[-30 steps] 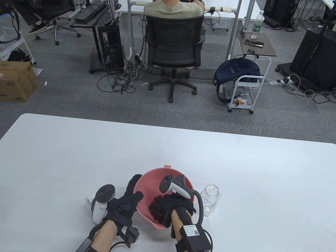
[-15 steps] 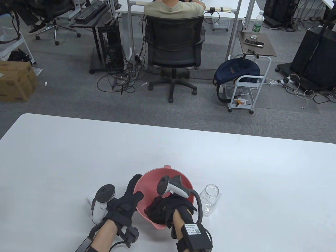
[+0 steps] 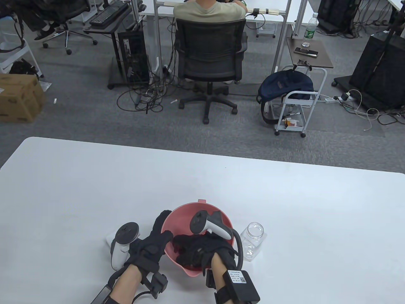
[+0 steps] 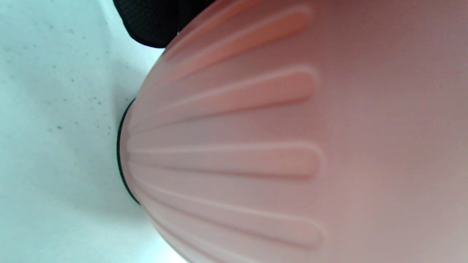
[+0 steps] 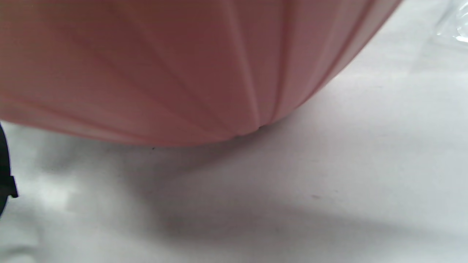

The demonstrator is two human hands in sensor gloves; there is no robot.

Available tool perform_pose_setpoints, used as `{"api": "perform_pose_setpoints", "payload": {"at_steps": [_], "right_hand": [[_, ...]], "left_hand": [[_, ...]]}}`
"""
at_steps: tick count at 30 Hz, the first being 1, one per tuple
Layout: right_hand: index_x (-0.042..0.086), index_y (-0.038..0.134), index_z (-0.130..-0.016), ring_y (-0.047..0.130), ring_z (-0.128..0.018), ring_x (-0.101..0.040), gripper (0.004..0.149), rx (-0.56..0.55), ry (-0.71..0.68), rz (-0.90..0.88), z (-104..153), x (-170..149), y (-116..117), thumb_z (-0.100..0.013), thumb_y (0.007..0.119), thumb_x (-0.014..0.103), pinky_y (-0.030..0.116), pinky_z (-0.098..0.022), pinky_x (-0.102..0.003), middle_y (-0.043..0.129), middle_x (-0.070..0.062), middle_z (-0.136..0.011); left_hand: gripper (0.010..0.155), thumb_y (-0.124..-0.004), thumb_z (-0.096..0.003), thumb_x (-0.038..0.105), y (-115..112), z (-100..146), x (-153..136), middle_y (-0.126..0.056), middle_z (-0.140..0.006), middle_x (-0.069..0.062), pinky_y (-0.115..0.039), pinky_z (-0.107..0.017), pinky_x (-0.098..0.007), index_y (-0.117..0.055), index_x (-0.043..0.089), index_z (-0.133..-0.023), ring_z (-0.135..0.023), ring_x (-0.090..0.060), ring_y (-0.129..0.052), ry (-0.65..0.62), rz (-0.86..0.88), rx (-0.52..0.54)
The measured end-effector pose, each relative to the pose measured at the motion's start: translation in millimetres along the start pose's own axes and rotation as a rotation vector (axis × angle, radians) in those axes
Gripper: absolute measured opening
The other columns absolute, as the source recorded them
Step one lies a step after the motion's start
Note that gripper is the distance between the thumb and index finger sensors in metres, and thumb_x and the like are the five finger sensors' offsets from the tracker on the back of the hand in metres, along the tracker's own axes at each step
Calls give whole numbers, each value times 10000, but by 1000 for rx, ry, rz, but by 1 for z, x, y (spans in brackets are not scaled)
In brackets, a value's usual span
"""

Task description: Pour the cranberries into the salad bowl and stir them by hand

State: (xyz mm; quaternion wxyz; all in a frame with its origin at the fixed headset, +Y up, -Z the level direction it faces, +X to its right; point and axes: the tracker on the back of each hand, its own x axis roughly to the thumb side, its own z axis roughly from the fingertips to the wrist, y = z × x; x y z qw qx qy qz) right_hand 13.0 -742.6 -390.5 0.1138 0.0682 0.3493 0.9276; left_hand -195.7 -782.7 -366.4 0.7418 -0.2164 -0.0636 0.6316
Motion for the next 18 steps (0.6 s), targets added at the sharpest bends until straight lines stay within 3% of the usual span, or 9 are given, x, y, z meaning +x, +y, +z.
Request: {"api": "perform_pose_setpoints", "payload": {"at_steps": [7,12,18], "right_hand": [[706,438,-1037,444,-1190,-112,727,9,40,31,-2,0,2,-407,786,805,694,-801,-452,280,266,-1252],[629,402,-1074,445,-1162,-237,746,10,59,42,-2,0,3,-442,751,813,700,-770,-435,220,187,-1261],[498,352,-1134,515,-1087,-257,817,39,98,63,-4,0,5,-479,712,829,720,-725,-376,223,48,-1269]], "left_hand": [[679,-591,-606,522,0,0,0,-344,-1266,-52,-594,-778,-542,-152,539,-1124,-1117,-424,-479,2,-3,-5],[680,-594,-604,523,0,0,0,-347,-1266,-50,-597,-778,-539,-155,541,-1124,-1117,-422,-483,3,-4,-5],[680,-590,-606,525,1,0,0,-348,-1267,-53,-604,-775,-537,-151,534,-1125,-1117,-421,-489,0,-21,-9]]}}
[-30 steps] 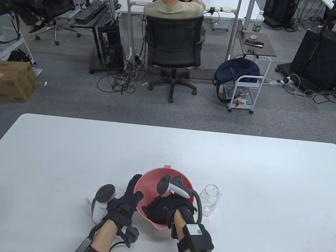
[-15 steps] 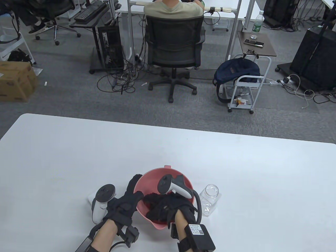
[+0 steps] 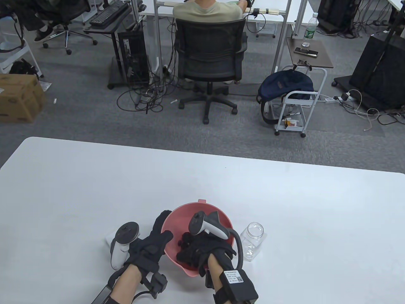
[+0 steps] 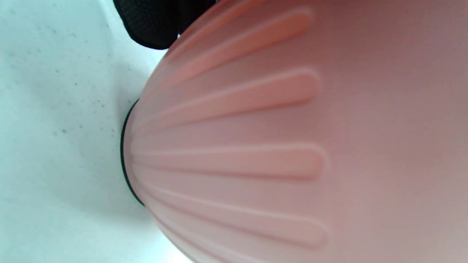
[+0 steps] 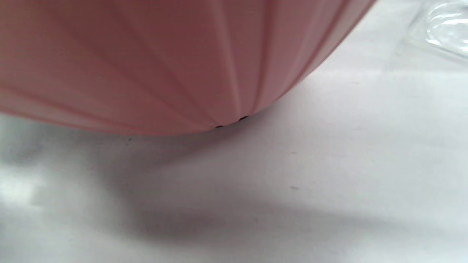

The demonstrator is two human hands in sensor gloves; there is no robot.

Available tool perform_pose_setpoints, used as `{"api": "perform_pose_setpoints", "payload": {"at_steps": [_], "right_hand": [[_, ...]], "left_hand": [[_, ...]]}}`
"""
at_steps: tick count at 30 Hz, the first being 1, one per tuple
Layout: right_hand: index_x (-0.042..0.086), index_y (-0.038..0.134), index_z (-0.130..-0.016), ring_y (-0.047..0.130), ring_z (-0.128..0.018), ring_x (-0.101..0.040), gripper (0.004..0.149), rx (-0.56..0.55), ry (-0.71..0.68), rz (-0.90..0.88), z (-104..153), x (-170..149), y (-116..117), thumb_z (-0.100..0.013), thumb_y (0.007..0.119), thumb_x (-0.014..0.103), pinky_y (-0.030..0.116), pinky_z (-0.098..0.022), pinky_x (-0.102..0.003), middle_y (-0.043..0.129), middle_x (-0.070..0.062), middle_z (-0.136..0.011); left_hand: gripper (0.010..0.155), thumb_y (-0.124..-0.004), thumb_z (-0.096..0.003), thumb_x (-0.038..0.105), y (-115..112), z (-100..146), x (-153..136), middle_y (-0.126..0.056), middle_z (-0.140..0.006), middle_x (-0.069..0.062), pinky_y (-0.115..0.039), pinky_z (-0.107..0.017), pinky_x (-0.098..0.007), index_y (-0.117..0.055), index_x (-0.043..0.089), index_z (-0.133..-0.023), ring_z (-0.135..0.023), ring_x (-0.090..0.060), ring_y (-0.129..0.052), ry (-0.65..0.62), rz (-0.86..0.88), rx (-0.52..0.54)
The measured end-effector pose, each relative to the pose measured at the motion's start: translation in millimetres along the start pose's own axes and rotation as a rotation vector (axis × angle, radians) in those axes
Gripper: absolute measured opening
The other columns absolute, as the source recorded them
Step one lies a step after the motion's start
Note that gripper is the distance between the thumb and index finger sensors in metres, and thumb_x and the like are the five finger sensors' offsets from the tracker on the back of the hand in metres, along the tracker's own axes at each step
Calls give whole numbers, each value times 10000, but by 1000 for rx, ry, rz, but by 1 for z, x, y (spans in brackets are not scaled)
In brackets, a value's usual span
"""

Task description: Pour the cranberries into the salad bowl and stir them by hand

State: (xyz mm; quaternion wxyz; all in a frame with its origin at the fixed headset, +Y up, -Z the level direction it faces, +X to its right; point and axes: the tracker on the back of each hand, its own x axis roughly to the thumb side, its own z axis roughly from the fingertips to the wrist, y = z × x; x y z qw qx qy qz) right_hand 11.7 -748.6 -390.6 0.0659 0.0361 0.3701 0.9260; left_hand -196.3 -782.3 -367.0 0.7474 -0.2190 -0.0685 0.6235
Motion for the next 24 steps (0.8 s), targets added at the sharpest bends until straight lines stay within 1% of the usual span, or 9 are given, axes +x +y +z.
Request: {"api": "perform_pose_setpoints", "payload": {"at_steps": [3,7,9,13,16,18,20,22,24], "right_hand": [[361,320,-1159,636,-1022,-219,894,21,30,20,-2,0,1,-494,683,837,753,-696,-327,259,14,-1264],[262,323,-1162,746,-939,-201,918,-16,49,87,-2,5,0,-522,683,813,804,-641,-291,370,-62,-1232],[182,388,-1143,819,-875,-159,933,-66,84,133,-1,8,0,-517,701,800,848,-587,-249,495,-107,-1178],[132,545,-1086,909,-761,-93,906,-122,144,221,0,12,1,-499,723,799,899,-484,-183,686,-131,-1059],[155,683,-1023,958,-661,-43,822,-134,165,238,0,13,0,-504,728,791,915,-396,-143,827,-102,-958],[208,762,-966,965,-578,4,742,-85,150,210,-4,11,2,-502,727,786,896,-331,-125,903,-46,-884],[267,803,-902,952,-535,25,647,-23,95,163,-7,11,4,-502,729,770,874,-305,-135,925,6,-843],[363,829,-868,954,-534,63,579,-23,104,182,-8,11,4,-479,724,779,880,-318,-124,934,83,-835],[505,826,-845,960,-538,133,517,-17,98,189,-8,12,4,-438,712,802,896,-340,-88,940,182,-829]], "left_hand": [[681,-590,-606,526,1,0,0,-352,-1267,-53,-606,-775,-538,-149,532,-1126,-1115,-422,-498,-1,-11,-2],[685,-588,-607,528,3,-1,1,-352,-1267,-56,-607,-774,-540,-142,525,-1127,-1115,-421,-506,-4,-35,-13],[685,-590,-607,528,4,-1,2,-360,-1269,-55,-610,-773,-541,-142,526,-1125,-1114,-421,-517,0,-56,-15],[685,-594,-608,532,8,-3,6,-387,-1272,-49,-616,-771,-542,-148,527,-1129,-1107,-415,-560,19,-108,-30],[684,-589,-607,538,9,-3,6,-401,-1269,-53,-621,-769,-539,-148,526,-1130,-1101,-408,-581,21,-121,-25],[682,-589,-607,540,8,-4,4,-397,-1269,-57,-619,-769,-541,-151,526,-1131,-1100,-413,-574,13,-103,-26],[685,-581,-610,545,8,-4,4,-385,-1270,-60,-615,-773,-540,-138,522,-1132,-1103,-416,-561,8,-104,-34],[684,-576,-611,549,7,-4,3,-380,-1270,-62,-614,-774,-539,-135,522,-1132,-1103,-419,-556,4,-99,-35],[684,-578,-610,548,7,-4,3,-379,-1269,-64,-613,-774,-541,-138,521,-1133,-1102,-424,-552,1,-89,-32]]}}
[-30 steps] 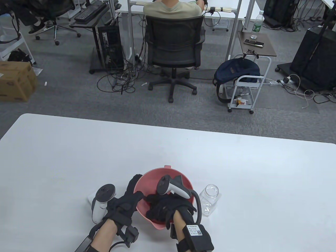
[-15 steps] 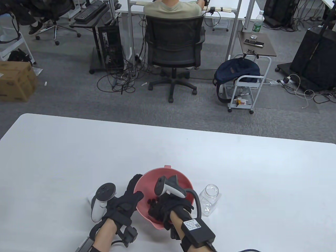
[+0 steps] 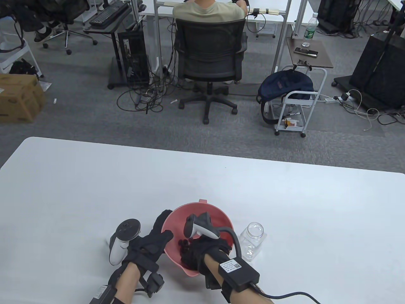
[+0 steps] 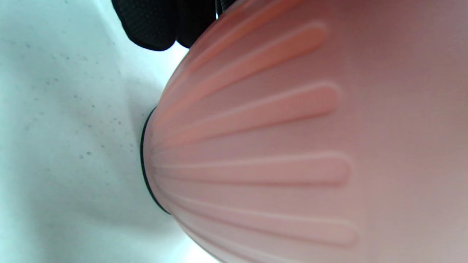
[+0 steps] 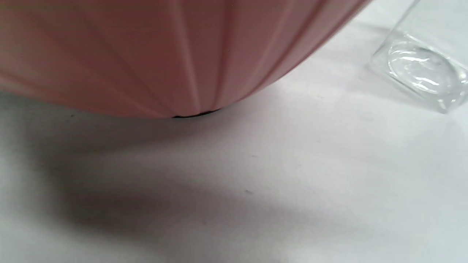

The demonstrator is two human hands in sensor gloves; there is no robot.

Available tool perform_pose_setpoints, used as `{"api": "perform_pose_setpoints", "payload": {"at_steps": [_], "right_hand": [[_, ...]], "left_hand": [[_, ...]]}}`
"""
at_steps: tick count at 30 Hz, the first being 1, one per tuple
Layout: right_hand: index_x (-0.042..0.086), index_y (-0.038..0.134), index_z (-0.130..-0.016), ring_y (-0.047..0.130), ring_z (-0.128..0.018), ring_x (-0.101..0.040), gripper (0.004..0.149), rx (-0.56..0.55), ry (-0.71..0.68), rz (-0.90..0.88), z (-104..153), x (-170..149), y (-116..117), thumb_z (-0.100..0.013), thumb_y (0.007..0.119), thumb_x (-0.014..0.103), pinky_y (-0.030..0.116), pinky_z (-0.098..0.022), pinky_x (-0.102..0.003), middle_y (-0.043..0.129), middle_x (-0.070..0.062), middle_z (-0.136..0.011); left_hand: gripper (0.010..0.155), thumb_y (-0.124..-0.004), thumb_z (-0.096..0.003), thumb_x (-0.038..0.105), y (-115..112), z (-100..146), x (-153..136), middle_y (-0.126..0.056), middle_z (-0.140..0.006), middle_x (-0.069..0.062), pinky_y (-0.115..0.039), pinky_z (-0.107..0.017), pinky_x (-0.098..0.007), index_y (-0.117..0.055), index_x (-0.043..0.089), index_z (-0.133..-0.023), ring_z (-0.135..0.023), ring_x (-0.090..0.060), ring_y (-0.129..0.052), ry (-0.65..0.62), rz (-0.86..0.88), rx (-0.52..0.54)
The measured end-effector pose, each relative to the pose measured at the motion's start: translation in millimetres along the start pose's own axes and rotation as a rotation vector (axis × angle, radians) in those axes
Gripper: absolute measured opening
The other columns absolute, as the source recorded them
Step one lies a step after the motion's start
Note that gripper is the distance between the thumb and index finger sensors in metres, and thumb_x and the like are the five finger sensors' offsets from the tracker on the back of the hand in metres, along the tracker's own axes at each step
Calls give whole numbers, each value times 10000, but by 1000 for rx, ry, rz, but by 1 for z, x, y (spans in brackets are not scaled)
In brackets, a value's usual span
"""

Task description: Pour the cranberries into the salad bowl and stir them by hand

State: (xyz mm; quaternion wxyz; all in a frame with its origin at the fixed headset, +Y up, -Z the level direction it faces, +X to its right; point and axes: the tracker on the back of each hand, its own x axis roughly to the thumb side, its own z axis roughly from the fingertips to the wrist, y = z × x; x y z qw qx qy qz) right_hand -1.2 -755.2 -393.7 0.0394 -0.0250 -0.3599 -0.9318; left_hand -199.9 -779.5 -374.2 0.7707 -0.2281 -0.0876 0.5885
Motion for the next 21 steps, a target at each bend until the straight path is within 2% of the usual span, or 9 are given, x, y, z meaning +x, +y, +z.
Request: {"api": "perform_pose_setpoints", "payload": {"at_steps": [3,5,8,16,21], "right_hand": [[642,757,-855,985,-621,143,483,21,-38,-26,0,0,-1,-409,702,821,919,-402,-84,925,336,-867],[686,716,-867,986,-687,148,488,7,-46,-29,1,0,-2,-397,710,817,934,-449,-93,916,394,-886],[749,639,-888,926,-866,145,499,18,-62,-38,0,0,-2,-398,719,803,915,-591,-141,862,464,-930],[794,515,-927,725,-1092,148,598,-45,-118,-70,2,0,-3,-375,744,802,803,-782,-254,736,548,-1033],[817,467,-929,570,-1174,100,608,-39,-111,-55,-1,1,-2,-385,737,797,729,-830,-314,584,536,-1130]], "left_hand": [[686,-575,-611,553,0,-1,0,-372,-1270,-62,-610,-776,-541,-129,521,-1132,-1104,-424,-546,-6,-3,-16],[687,-571,-613,556,0,-1,0,-364,-1271,-63,-607,-778,-543,-122,521,-1132,-1107,-425,-538,-9,-3,-22],[687,-570,-613,560,-1,-1,0,-364,-1273,-64,-607,-777,-544,-126,521,-1135,-1107,-428,-537,-14,7,-15],[692,-566,-613,572,0,0,-1,-355,-1278,-60,-646,-763,-486,-116,525,-1136,-1112,-429,-527,-17,10,-31],[695,-567,-612,576,1,0,-1,-353,-1281,-58,-651,-762,-478,-114,526,-1135,-1112,-425,-532,-17,3,-39]]}}
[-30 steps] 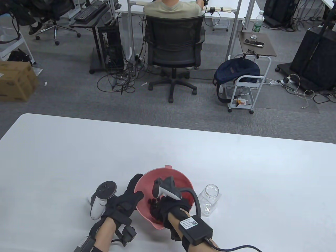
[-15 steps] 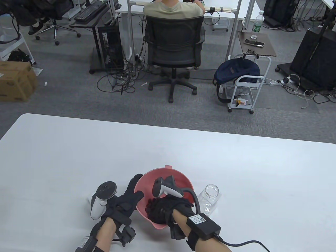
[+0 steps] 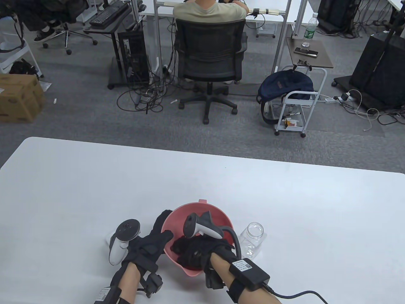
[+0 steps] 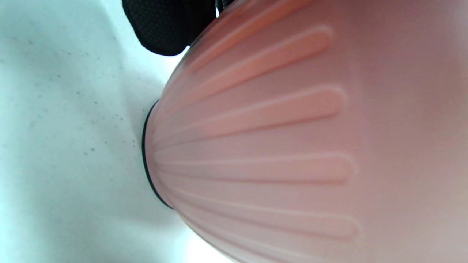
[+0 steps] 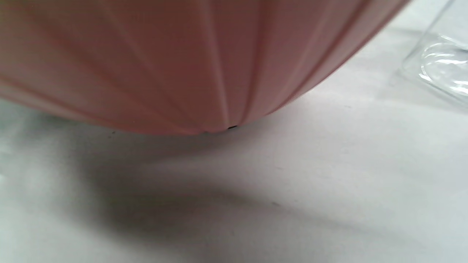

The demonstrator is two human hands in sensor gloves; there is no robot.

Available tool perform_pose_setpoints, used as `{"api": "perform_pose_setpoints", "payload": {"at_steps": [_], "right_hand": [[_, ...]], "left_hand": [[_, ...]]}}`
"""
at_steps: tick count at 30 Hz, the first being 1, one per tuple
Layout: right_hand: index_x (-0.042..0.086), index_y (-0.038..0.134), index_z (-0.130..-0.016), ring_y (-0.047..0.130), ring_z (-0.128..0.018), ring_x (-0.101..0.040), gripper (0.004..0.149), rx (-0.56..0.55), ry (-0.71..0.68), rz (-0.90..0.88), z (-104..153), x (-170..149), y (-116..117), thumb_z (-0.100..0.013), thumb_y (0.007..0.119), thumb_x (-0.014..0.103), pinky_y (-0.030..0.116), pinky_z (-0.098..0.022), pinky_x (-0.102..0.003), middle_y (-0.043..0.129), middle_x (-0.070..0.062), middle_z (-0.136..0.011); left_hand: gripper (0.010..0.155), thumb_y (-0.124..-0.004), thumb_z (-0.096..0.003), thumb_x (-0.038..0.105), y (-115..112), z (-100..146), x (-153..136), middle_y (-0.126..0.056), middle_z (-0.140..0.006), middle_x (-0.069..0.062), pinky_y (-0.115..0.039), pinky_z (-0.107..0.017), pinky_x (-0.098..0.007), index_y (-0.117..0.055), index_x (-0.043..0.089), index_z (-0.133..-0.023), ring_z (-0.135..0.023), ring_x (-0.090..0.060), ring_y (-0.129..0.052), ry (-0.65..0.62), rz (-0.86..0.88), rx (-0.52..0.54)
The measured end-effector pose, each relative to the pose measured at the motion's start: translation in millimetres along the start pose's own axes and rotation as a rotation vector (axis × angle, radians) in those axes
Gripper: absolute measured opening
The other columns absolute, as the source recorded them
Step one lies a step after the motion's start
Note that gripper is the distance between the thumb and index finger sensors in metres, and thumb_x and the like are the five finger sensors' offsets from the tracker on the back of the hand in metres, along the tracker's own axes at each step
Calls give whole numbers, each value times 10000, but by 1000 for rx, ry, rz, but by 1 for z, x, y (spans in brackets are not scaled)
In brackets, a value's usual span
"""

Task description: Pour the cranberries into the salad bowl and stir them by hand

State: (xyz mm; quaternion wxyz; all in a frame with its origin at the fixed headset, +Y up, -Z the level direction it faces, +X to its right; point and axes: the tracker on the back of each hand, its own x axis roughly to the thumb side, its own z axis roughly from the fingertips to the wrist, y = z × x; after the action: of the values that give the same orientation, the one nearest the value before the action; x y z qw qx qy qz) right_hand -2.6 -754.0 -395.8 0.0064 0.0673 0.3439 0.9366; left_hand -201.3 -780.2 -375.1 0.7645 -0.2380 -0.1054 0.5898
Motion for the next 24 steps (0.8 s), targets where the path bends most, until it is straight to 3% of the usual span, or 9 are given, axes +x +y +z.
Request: {"api": "perform_pose_setpoints", "payload": {"at_steps": [6,13,19,24], "right_hand": [[809,472,-936,482,-1197,-50,591,8,25,20,-2,0,1,-409,737,778,694,-837,-357,434,496,-1179],[754,462,-983,485,-1162,-112,621,26,41,28,-2,0,1,-424,728,800,709,-811,-326,270,364,-1220],[560,396,-1087,584,-1097,-202,767,19,47,48,1,2,0,-437,709,823,740,-761,-315,266,186,-1241],[437,378,-1122,655,-1052,-214,847,22,52,46,3,2,-1,-446,696,836,761,-745,-322,294,111,-1239]], "left_hand": [[695,-566,-612,578,0,0,0,-353,-1282,-55,-653,-761,-475,-112,528,-1136,-1112,-422,-533,2,1,1],[696,-568,-611,576,0,0,0,-356,-1281,-57,-653,-760,-479,-114,525,-1137,-1110,-425,-537,3,-2,5],[697,-571,-610,575,0,0,0,-357,-1282,-57,-649,-762,-486,-117,525,-1137,-1110,-424,-540,3,-4,4],[697,-568,-612,576,-1,0,-1,-357,-1281,-57,-641,-768,-496,-114,523,-1138,-1111,-424,-537,1,-4,4]]}}
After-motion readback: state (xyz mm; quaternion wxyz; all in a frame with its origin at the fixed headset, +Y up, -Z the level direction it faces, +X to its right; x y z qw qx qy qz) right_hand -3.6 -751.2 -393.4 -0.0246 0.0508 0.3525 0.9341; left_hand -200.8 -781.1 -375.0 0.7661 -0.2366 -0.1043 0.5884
